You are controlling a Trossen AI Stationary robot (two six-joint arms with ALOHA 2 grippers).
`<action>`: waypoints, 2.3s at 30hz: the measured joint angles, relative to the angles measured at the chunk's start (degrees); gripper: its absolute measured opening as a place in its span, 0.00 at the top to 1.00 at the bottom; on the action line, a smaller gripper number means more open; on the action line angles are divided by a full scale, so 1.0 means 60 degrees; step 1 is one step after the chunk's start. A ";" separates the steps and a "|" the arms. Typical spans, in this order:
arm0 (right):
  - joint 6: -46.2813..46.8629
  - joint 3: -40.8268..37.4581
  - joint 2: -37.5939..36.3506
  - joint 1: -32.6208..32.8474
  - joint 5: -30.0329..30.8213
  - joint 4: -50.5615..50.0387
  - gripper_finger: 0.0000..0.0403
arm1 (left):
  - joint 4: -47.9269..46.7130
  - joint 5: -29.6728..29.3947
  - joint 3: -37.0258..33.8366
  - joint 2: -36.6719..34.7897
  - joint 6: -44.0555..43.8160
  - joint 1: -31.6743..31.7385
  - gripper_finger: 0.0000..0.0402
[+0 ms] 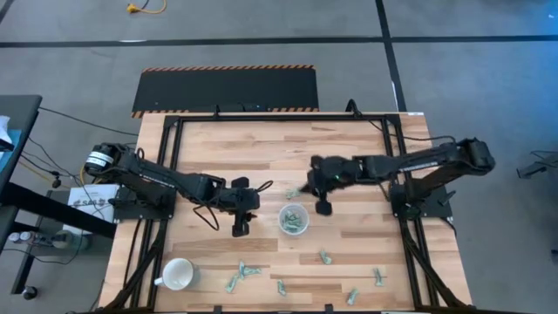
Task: Pick and place Stevia / Truvia into bins
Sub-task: Put the stevia packet into the transparent container
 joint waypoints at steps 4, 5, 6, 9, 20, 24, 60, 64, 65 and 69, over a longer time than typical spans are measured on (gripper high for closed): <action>0.0611 0.0000 -0.0075 0.0908 -0.0427 -0.0042 0.97 | 0.0010 -0.0300 0.0000 0.0004 0.0000 -0.0097 0.70; 0.0635 0.0000 -0.0021 0.1093 -0.0380 -0.0015 0.97 | 0.0031 -0.0320 0.0000 0.0004 0.0000 -0.0119 0.70; 0.0643 0.0005 0.0118 0.1258 -0.0333 0.0119 0.97 | 0.0055 -0.0321 0.0000 0.0004 0.0003 -0.0146 0.70; 0.0644 -0.0018 0.0582 0.1708 0.0088 0.0301 0.97 | 0.0160 -0.0360 0.0000 0.0004 0.0003 -0.0247 0.70; 0.0840 -0.0004 0.1682 0.2022 0.0627 0.0879 0.96 | 0.0169 -0.0495 0.0000 0.0004 0.0003 -0.0360 0.70; 0.1038 -0.0004 0.1669 0.1974 0.0595 0.0922 0.93 | 0.0214 -0.0513 0.0000 0.0004 0.0003 -0.0360 0.70; 0.2240 -0.4234 -0.3422 0.0699 0.3856 0.1957 0.82 | 0.2473 -0.2716 0.0000 0.0131 -0.2299 -0.5139 0.70; 0.2209 -0.4459 -0.3107 0.0511 0.3883 0.2721 0.82 | 0.2718 -0.2683 0.0030 0.0627 -0.2441 -0.5253 0.70; 0.2171 -0.4459 -0.3049 0.0470 0.3884 0.2753 0.82 | 0.2693 -0.2671 0.0082 0.0812 -0.2542 -0.5252 0.70; 0.2164 -0.4459 -0.2690 0.0456 0.4136 0.2716 0.82 | 0.2646 -0.2669 0.0441 0.1509 -0.2649 -0.5162 0.70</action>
